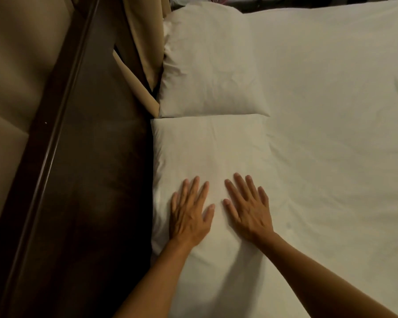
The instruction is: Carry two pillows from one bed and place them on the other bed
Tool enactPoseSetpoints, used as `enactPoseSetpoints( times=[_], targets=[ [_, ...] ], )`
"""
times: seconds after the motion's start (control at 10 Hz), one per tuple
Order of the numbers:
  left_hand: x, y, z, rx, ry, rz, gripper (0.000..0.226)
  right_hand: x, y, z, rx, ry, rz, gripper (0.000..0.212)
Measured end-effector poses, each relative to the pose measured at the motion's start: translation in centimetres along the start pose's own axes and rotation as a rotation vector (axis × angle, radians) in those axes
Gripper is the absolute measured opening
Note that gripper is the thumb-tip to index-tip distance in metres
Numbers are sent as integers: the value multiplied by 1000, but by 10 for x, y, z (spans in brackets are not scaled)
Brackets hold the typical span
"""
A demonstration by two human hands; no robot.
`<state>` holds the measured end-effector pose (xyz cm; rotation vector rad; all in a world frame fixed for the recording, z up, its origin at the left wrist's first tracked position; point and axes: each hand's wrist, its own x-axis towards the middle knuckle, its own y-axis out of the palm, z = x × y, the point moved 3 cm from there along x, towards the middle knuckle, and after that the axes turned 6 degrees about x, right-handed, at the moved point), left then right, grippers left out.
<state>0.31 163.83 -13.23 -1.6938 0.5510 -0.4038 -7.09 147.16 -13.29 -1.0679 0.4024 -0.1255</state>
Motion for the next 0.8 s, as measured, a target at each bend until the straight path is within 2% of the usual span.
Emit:
enactPoseSetpoints(
  times=[0.2,0.3,0.4,0.5,0.6,0.7,0.8],
  targets=[
    [-22,13,51,40,-195,4,61,-11,-9,-40,-16,141,-9,59],
    [-32,2,41,25,-212,-51,61,-23,-15,-39,2,135,-30,61],
    [-52,-6,6,6,-101,-95,59,-47,-9,-16,-3,23,-80,63],
    [-74,0,-31,-22,24,-38,60,-71,12,-3,23,-44,-36,60],
    [-89,14,-20,20,27,0,59,-83,20,-28,29,75,-35,57],
    [-95,15,17,49,-198,9,58,-96,5,-71,80,367,-88,59],
    [-121,9,40,-6,-474,2,64,-110,-41,-106,242,518,-134,64]
  ],
)
